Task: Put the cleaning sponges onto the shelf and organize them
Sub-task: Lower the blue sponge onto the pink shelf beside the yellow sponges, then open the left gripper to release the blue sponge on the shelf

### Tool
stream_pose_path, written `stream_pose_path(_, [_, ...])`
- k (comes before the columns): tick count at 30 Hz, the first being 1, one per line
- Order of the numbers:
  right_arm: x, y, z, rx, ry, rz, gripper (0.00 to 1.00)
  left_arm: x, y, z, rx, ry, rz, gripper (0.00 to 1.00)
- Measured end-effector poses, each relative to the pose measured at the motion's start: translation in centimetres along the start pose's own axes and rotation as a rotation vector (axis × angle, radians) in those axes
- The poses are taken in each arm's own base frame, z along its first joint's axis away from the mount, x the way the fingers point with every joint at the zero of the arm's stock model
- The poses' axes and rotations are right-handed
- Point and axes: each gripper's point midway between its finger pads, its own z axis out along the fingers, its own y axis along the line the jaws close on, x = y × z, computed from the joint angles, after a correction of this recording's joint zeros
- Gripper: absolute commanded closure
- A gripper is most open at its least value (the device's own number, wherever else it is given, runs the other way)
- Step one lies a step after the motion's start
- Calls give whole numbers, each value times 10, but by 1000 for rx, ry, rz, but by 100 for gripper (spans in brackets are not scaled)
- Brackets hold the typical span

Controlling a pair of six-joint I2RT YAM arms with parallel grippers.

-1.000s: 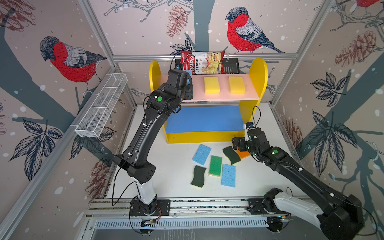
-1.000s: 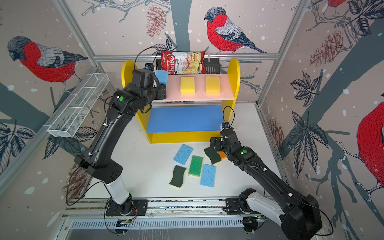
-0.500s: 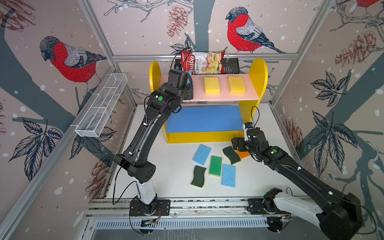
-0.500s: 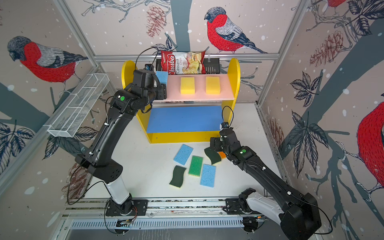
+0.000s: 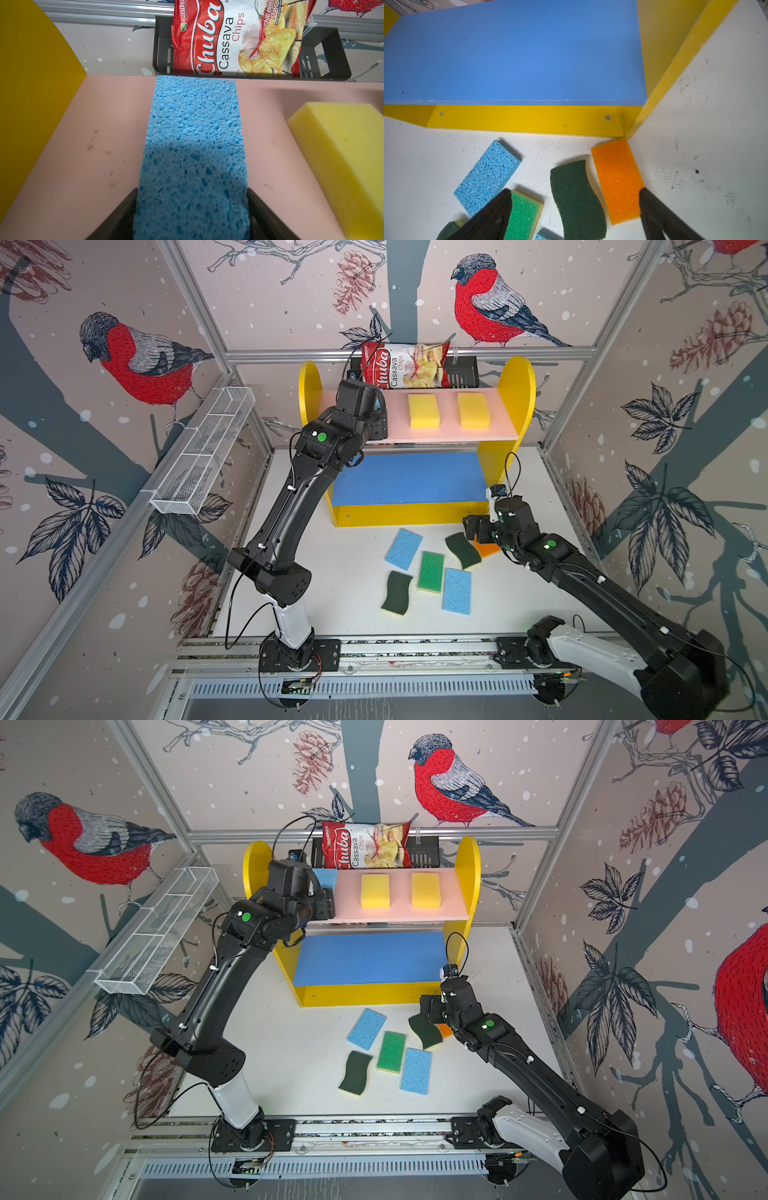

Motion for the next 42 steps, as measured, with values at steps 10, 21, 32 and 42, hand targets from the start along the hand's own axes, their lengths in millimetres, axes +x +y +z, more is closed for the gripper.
stream_pose_path(10, [0, 1, -1, -5, -3, 6, 5, 3, 4, -7, -3, 5, -21, 17])
stream_pose_path(21, [1, 1, -1, -12, 0, 8, 5, 6, 3, -13, 28, 4, -28, 17])
stream_pose_path(32, [1, 2, -2, -17, -1, 26, 5, 7, -6, -19, 91, 12, -33, 17])
stream_pose_path(42, [2, 3, -2, -20, 2, 29, 5, 8, -9, -23, 120, 13, -39, 17])
